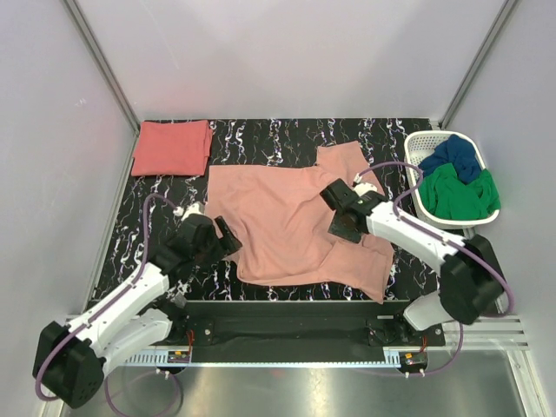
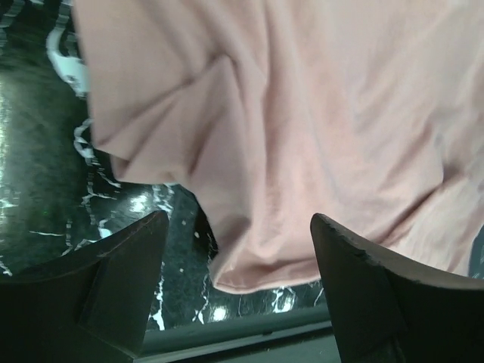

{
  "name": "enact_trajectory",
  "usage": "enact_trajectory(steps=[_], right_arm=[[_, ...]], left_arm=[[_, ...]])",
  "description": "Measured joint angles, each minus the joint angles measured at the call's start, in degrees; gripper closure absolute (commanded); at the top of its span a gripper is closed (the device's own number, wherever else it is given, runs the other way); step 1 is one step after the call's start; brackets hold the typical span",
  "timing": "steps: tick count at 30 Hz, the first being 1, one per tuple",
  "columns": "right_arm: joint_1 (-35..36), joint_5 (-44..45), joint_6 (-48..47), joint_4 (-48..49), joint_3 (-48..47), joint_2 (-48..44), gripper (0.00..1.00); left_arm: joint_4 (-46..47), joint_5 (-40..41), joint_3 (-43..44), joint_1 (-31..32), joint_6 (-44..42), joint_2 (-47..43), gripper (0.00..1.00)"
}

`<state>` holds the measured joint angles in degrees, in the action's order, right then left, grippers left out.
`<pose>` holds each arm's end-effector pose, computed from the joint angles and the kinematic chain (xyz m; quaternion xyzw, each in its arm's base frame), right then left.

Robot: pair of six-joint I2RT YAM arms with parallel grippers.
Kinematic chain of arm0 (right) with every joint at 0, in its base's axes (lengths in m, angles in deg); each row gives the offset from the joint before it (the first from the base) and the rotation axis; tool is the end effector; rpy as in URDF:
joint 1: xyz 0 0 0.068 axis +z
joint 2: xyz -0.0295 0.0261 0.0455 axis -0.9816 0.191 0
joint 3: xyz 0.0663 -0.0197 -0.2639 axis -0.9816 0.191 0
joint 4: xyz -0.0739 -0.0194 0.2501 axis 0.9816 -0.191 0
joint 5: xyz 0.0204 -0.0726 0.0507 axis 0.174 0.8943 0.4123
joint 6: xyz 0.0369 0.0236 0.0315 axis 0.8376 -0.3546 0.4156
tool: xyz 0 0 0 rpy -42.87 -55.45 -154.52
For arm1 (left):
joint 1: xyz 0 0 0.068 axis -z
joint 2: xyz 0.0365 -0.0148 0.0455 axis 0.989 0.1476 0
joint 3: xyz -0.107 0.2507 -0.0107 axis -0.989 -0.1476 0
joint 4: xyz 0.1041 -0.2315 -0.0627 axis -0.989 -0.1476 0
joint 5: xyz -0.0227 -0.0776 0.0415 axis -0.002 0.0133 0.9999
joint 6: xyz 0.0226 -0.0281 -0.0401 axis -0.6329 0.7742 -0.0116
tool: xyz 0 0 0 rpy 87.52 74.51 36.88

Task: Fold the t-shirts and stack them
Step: Flatten the tshirt out

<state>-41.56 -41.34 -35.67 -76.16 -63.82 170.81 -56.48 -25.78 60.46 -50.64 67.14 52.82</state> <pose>0.2239 0.1550 0.2338 0.1605 0.9528 -0.0022 0.2575 0.1524 -0.0875 0.2061 -0.1805 0.9154 -0.2042 0.2962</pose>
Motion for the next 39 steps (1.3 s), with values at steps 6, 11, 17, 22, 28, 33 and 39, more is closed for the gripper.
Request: enact_trajectory(steps=[6,11,17,22,28,33,39], right_arm=[[-3.2,-2.0,6.9,-1.9,-2.4,8.5,0.61],[-4.3,-4.4,10.6,-0.6,-2.3,9.3,0.59],[-4.3,-7.2,14.3,1.3,-0.4,9.5,0.57],[-4.3,-7.6,16.9,1.2,0.9,10.0,0.58],[-4.3,-7.2,18.4,0.9,1.0,10.0,0.62],[-4.3,-7.0,19.2,1.0,1.0,10.1,0.78],[-4.3,-5.4,19.6,0.6,1.0,10.1,1.0]], left_arm=[[0.8,-1.4,-4.1,-9.2,1.9,-2.3,0.18],[1.1,-2.1,-5.0,-11.3,2.6,-1.9,0.18],[2.0,-2.8,-5.3,-11.3,2.8,-1.9,0.2],[2.4,-3.5,-5.3,-11.4,2.6,-1.9,0.2],[3.9,-4.8,-6.2,-11.4,2.5,-1.9,0.2],[6.8,-7.6,-8.8,-11.4,2.8,-1.6,0.21],[9.1,-9.5,-9.1,-11.4,3.4,1.4,0.23]])
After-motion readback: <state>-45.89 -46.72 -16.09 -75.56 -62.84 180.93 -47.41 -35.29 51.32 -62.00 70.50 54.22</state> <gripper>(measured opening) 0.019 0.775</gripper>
